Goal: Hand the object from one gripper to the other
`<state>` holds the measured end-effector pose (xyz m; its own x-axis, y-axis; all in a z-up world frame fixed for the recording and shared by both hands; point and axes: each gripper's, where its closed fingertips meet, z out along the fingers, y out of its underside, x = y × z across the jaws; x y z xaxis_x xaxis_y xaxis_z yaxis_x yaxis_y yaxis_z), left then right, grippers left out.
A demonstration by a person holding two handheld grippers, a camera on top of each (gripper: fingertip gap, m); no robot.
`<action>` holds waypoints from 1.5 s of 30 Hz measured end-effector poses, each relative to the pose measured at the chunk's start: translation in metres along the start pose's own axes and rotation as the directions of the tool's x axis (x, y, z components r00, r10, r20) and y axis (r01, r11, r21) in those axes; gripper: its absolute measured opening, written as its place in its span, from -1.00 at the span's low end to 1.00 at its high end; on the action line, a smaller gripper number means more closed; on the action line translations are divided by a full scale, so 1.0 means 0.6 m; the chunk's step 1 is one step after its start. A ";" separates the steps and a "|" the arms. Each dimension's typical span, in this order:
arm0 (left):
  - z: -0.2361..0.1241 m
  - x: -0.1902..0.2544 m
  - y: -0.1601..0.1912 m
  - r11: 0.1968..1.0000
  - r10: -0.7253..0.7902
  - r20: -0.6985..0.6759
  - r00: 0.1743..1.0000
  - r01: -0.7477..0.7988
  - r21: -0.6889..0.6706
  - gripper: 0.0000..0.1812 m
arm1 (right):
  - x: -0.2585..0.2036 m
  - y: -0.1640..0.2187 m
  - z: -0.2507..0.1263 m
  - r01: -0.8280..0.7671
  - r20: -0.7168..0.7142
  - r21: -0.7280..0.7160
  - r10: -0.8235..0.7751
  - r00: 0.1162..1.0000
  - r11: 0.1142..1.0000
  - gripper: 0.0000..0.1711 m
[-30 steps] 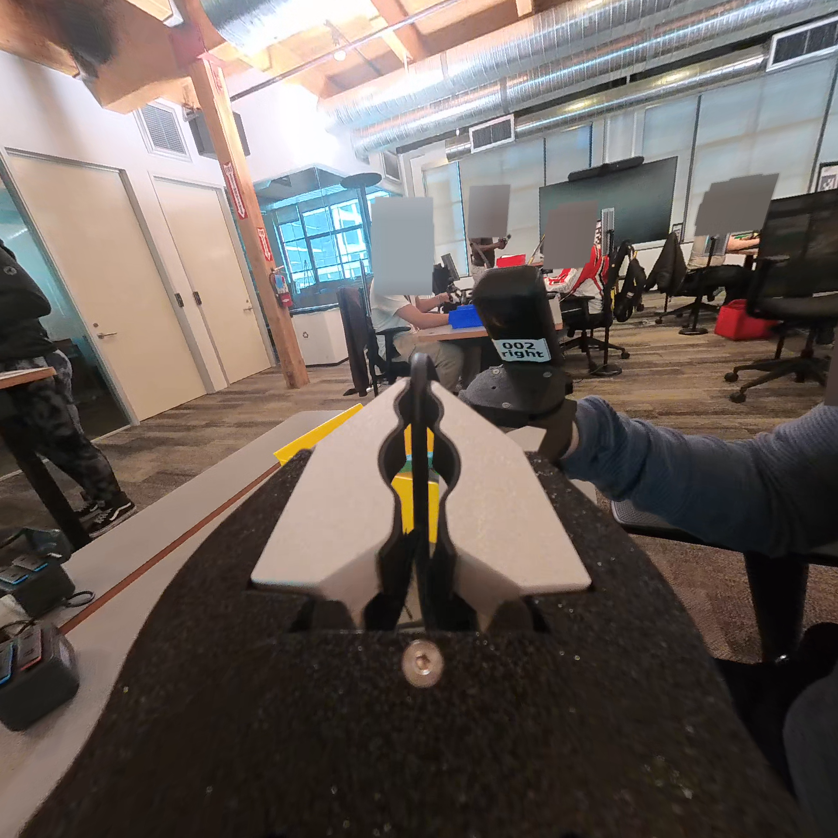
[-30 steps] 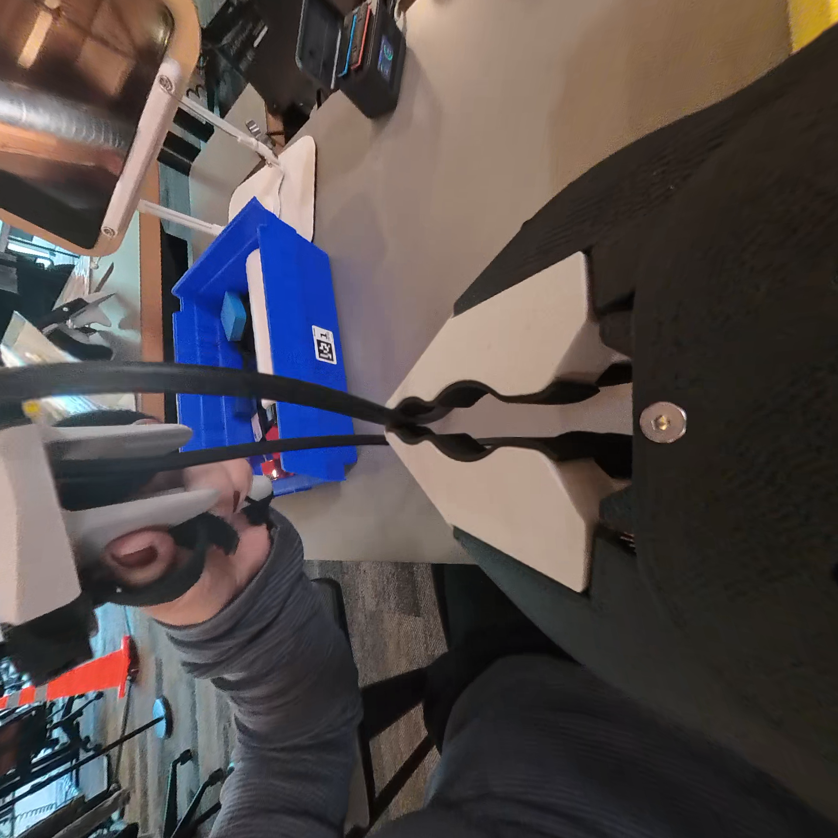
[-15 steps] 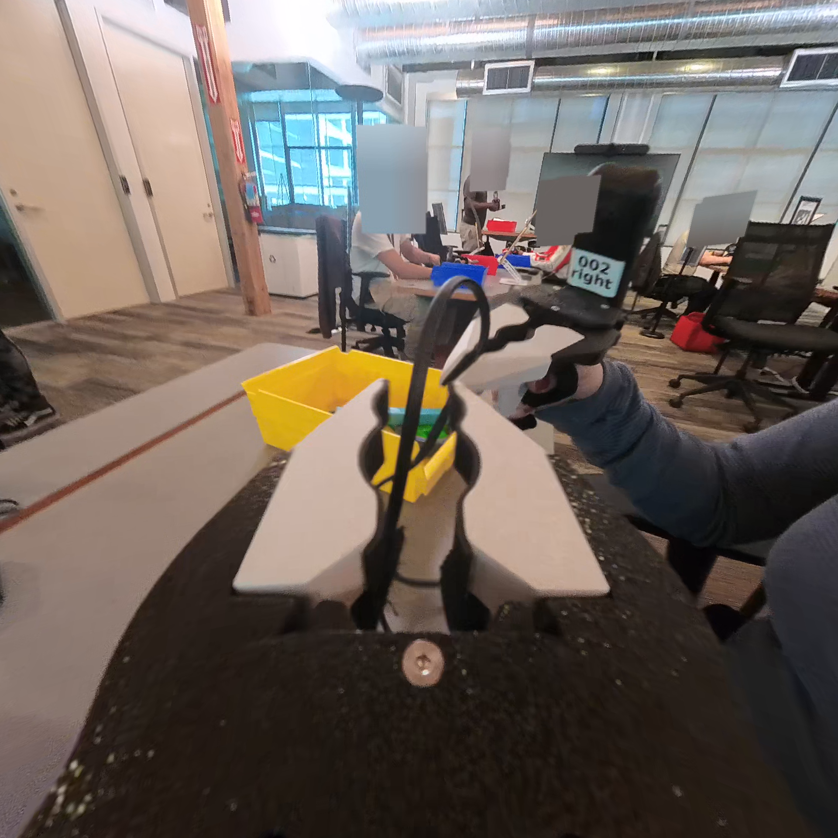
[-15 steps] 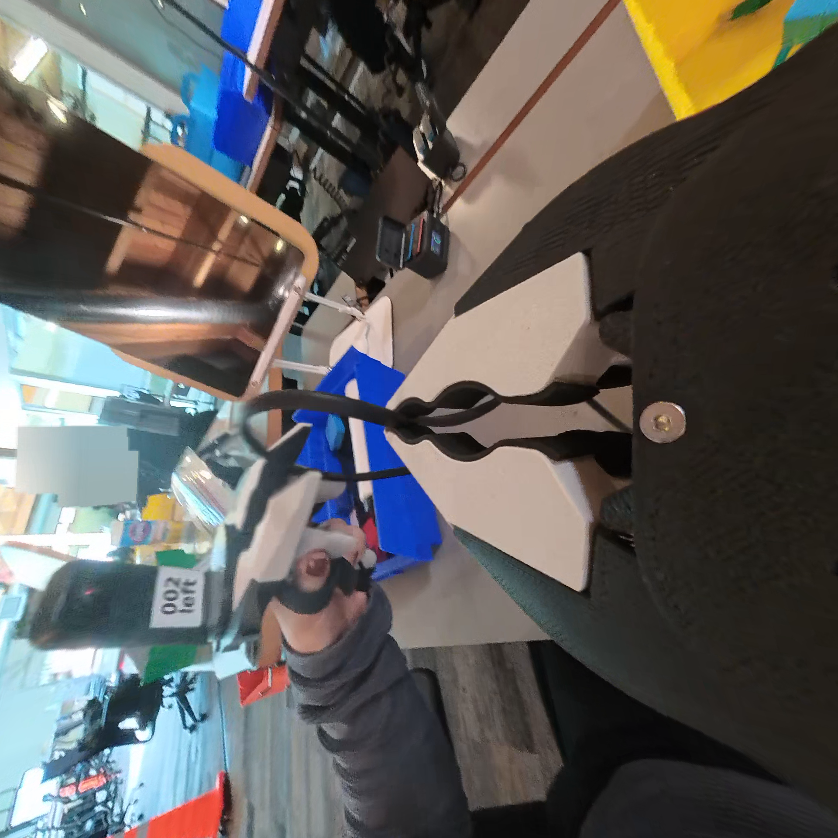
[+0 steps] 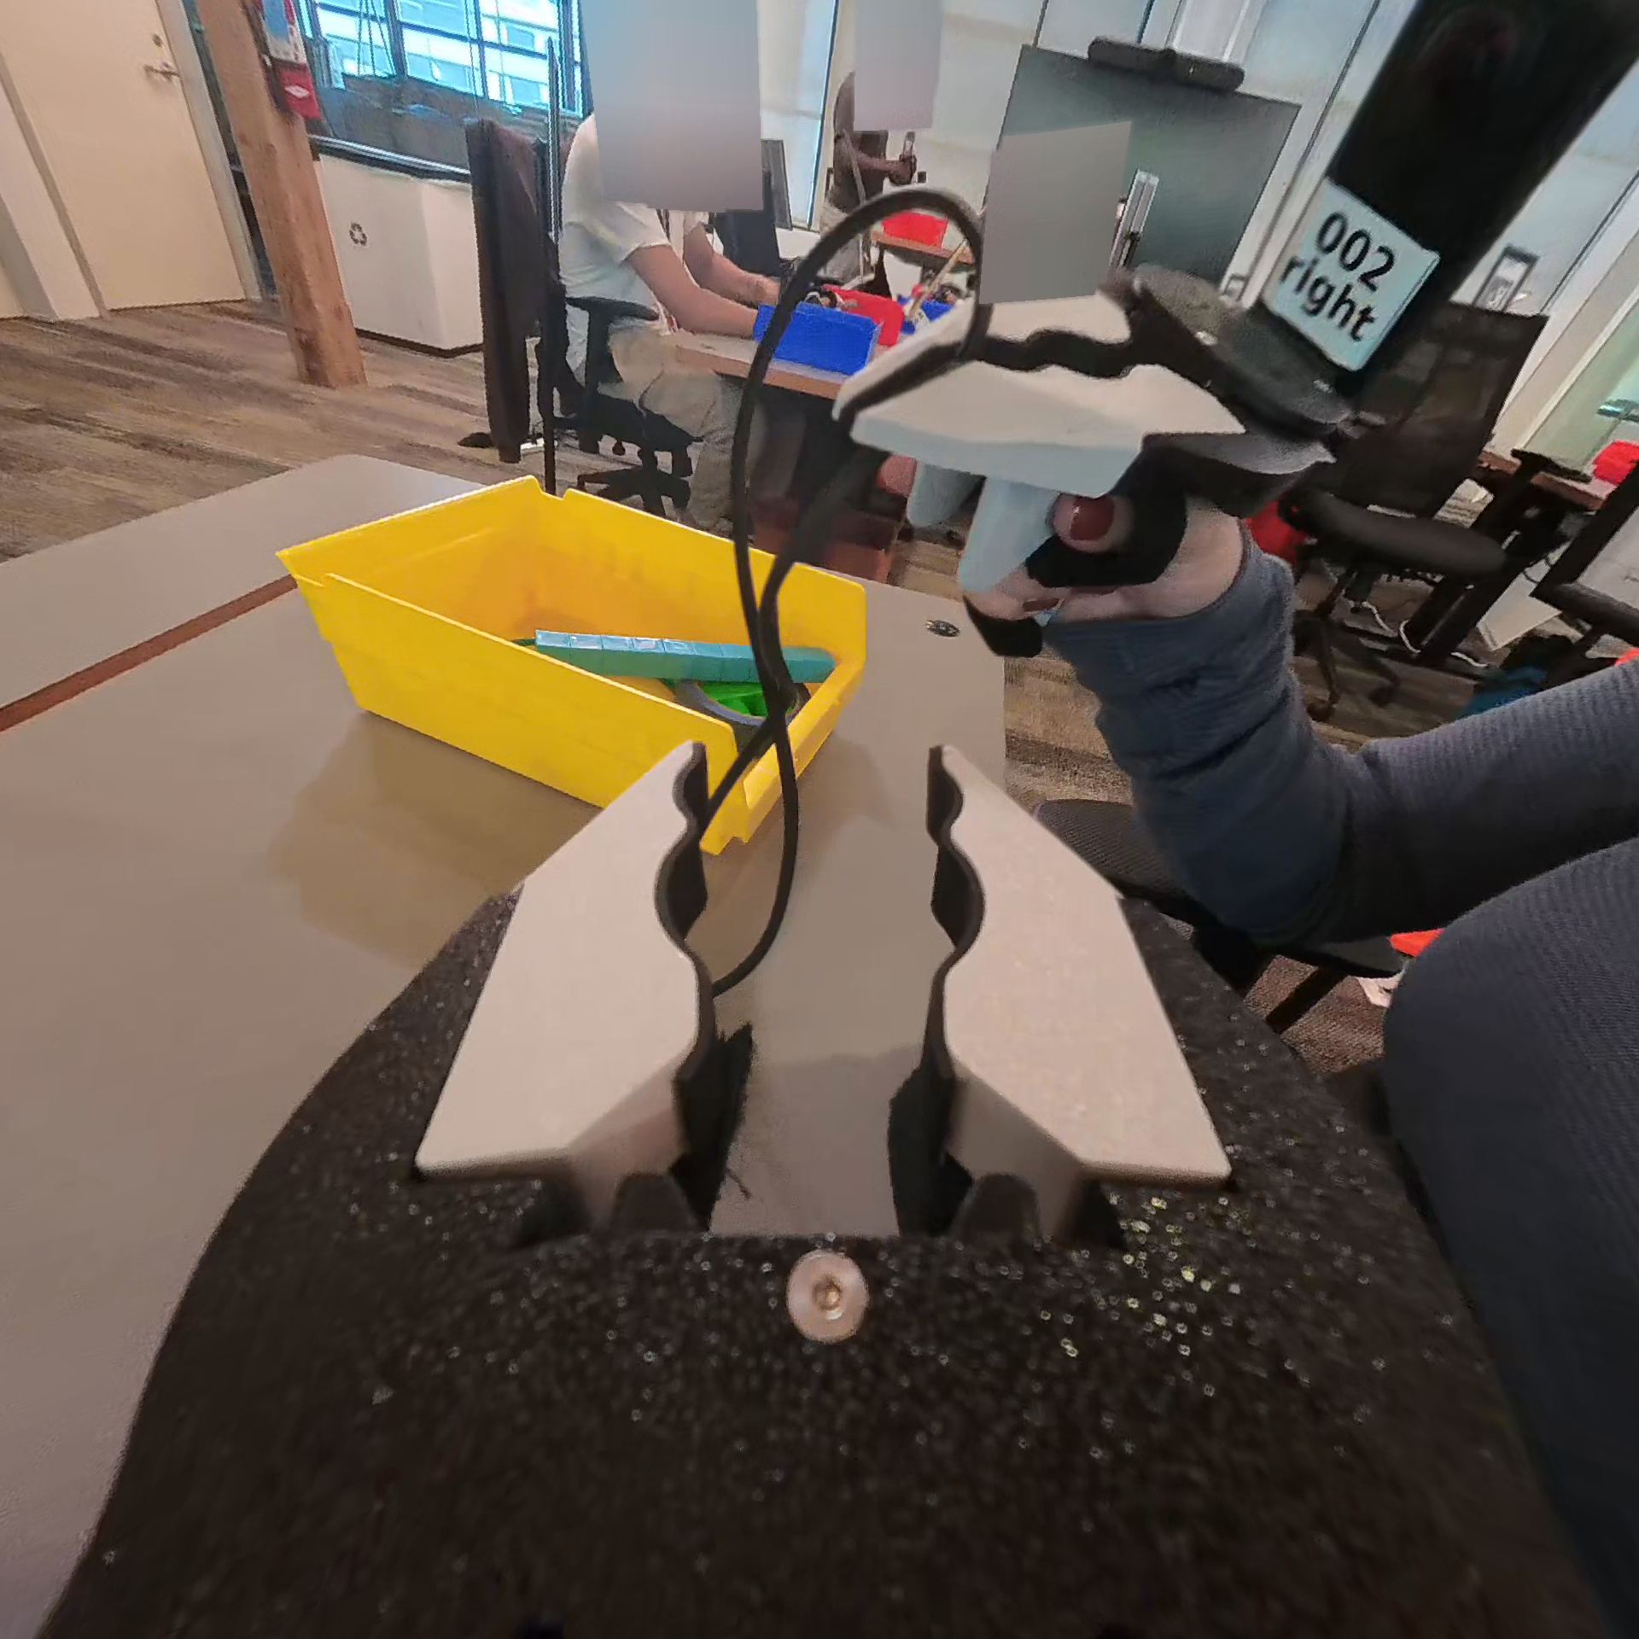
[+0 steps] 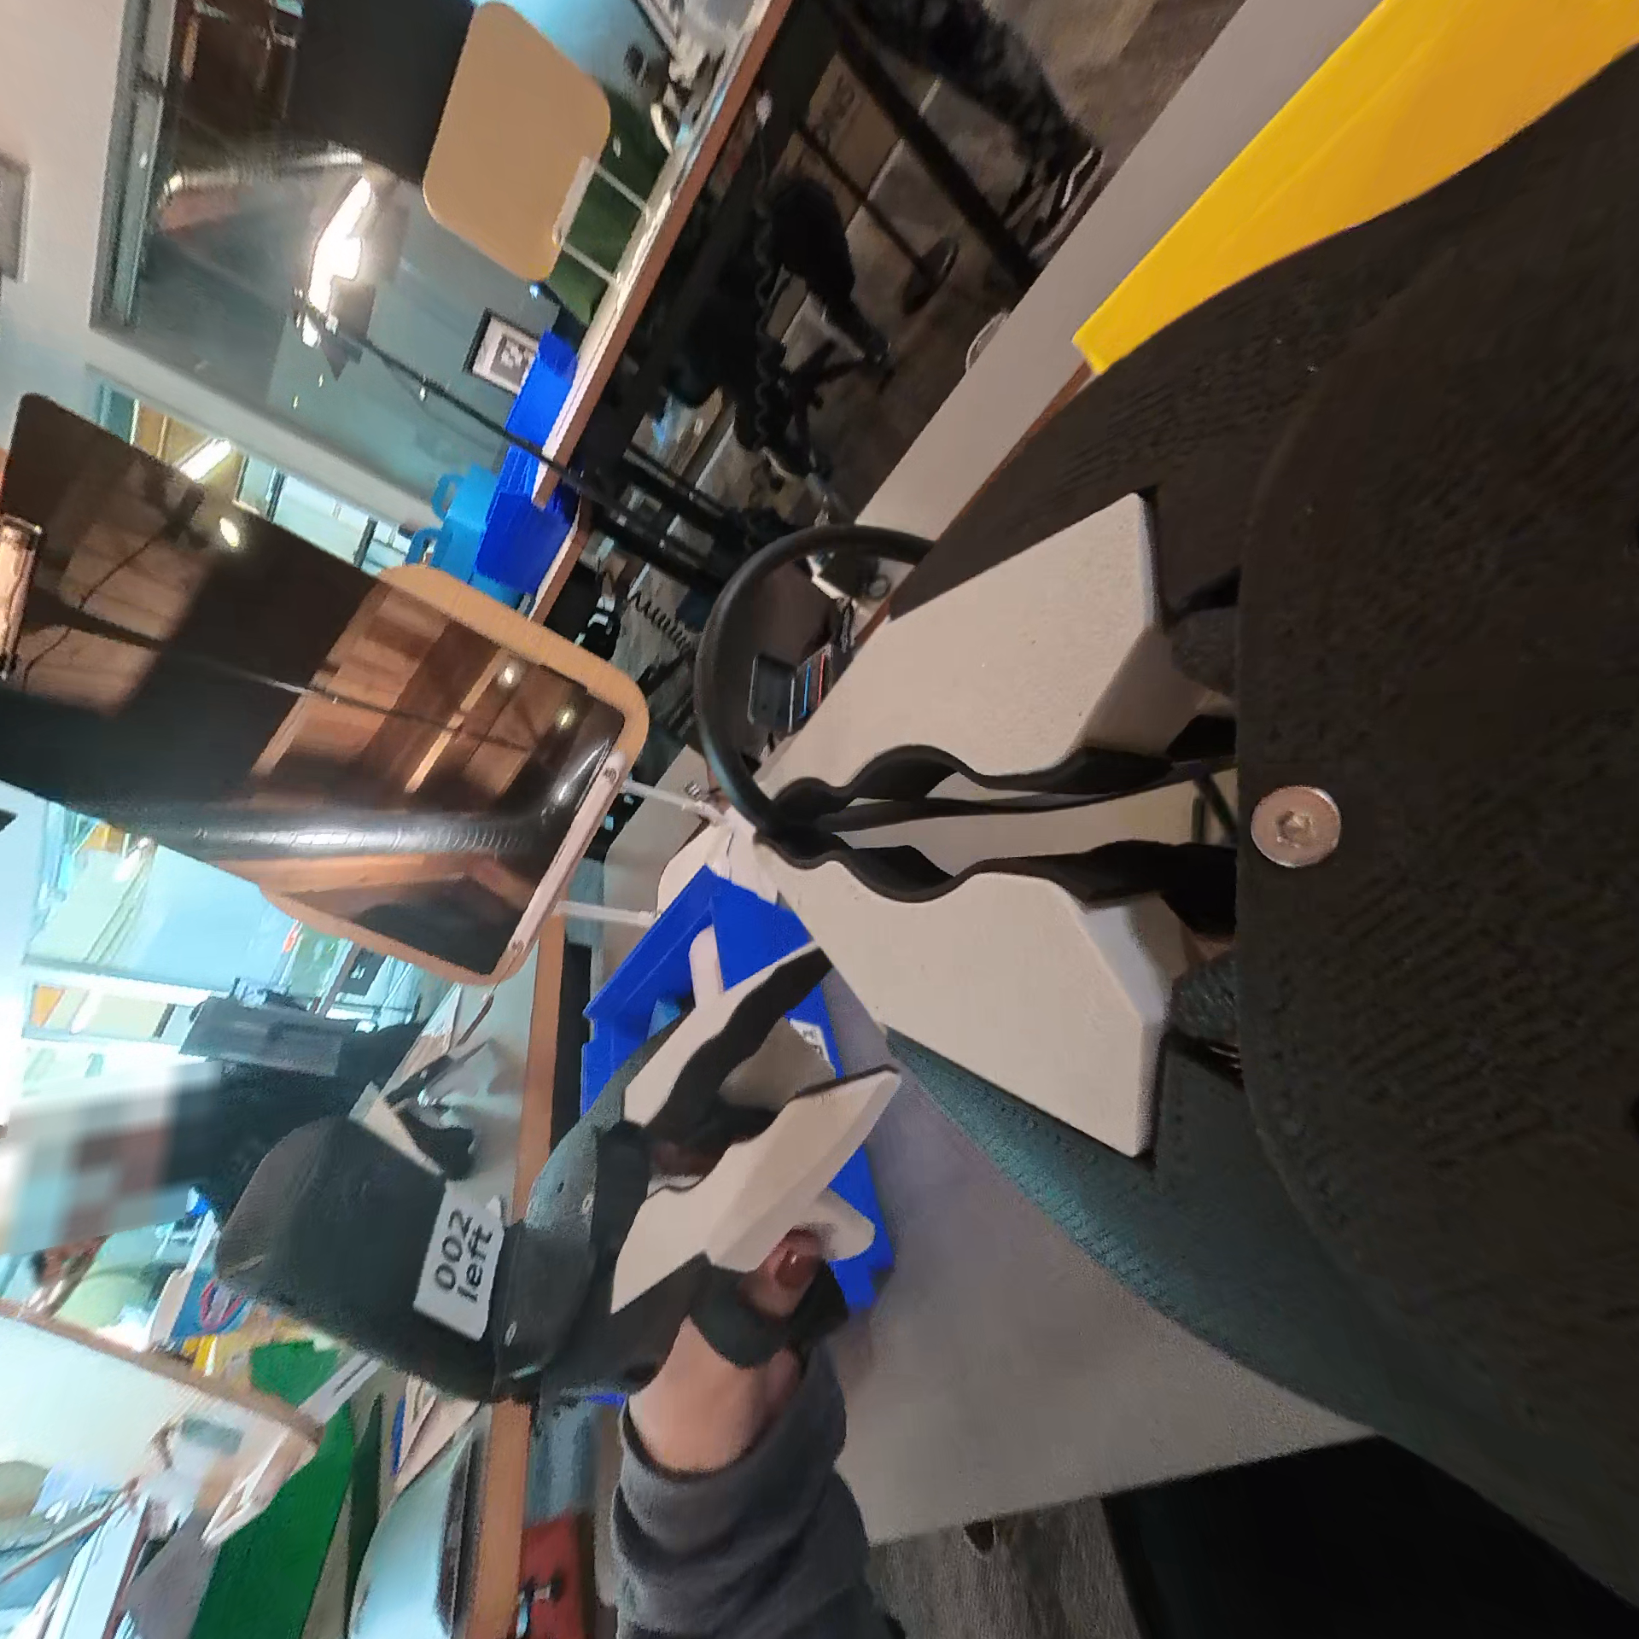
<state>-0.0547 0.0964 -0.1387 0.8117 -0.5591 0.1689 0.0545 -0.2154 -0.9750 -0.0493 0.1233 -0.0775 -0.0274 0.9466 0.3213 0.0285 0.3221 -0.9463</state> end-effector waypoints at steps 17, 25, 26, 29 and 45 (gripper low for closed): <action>-0.077 -0.031 -0.060 0.992 -0.010 0.105 0.994 -0.004 0.128 -0.58 | 0.234 -0.119 -0.055 0.170 -0.335 -0.031 -0.171 0.926 0.985 -0.99; -0.119 -0.046 -0.082 0.986 -0.013 0.154 0.988 -0.013 0.169 -0.59 | 0.364 -0.032 -0.053 -0.056 -0.342 -0.145 0.003 0.940 0.988 -1.00; -0.125 -0.050 -0.083 0.986 -0.017 0.167 0.986 -0.011 0.166 -0.59 | 0.364 0.006 -0.047 -0.114 -0.328 -0.189 0.047 0.944 0.975 -1.00; -0.151 -0.062 -0.086 0.988 -0.036 0.220 0.975 0.001 0.154 -0.58 | 0.355 0.139 -0.041 -0.265 -0.317 -0.387 0.142 0.938 0.883 -1.00; -0.415 -0.192 -0.030 0.985 -0.152 0.773 0.616 0.155 0.070 -0.23 | 0.282 0.118 -0.083 -0.116 -0.570 -0.308 -0.085 0.817 0.944 0.30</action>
<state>-0.2942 -0.0348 -0.1048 0.9412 0.3072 0.1406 0.2205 -0.2432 -0.9446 -0.0025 0.3069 -0.0882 0.5448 0.7556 0.3636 0.3375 0.1994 -0.9200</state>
